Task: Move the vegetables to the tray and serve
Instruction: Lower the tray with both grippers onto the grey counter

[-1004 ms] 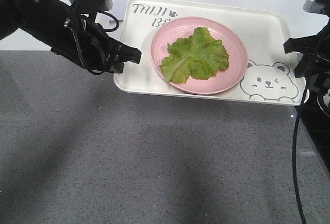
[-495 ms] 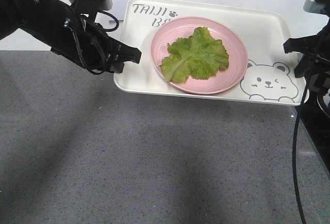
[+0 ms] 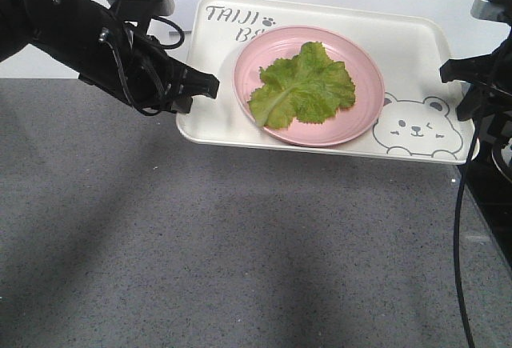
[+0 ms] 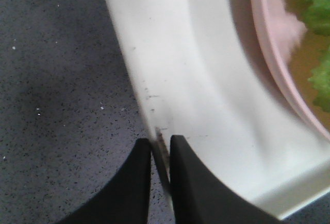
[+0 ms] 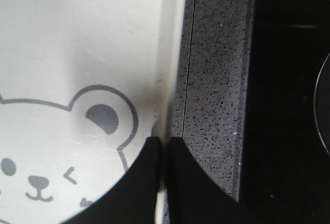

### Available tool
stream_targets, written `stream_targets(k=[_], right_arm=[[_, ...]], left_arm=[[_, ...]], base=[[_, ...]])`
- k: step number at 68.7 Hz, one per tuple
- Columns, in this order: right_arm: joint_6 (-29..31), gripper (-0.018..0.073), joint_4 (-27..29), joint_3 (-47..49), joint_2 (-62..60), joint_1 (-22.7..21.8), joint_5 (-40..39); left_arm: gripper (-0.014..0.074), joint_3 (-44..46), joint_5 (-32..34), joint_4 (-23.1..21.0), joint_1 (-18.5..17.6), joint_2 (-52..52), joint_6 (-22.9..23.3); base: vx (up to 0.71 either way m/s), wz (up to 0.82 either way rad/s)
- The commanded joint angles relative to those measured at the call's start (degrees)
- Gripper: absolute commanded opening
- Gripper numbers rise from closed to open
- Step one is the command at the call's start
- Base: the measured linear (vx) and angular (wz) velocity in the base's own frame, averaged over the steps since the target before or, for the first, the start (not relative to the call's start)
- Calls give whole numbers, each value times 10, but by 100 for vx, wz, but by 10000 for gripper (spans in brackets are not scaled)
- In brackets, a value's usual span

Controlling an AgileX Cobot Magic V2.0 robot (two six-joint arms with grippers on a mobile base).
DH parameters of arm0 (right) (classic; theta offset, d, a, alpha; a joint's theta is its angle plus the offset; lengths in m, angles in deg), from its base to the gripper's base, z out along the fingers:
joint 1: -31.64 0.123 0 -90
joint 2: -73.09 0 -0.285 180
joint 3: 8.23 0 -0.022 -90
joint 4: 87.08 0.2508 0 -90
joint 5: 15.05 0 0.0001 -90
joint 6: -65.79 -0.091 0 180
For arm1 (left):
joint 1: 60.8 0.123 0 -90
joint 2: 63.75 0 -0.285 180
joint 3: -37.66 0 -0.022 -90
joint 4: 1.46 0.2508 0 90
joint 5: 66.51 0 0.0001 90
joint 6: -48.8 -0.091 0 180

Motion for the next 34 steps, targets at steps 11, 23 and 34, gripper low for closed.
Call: stream_targets(k=[11,23,34], right_arm=[[68,-6,111,17,-31,7,23],[100,-6,151,17,-31,16,24],[116,-4,154,17,-19,54,18]], left_arm=[[-6,17,40,-48,-12,-31,-11],[-6,17,11,-30,-11,-31,-12],[-6,17,-20,24,-9,-31,5]], base=[[0,0],[0,0],[0,0]])
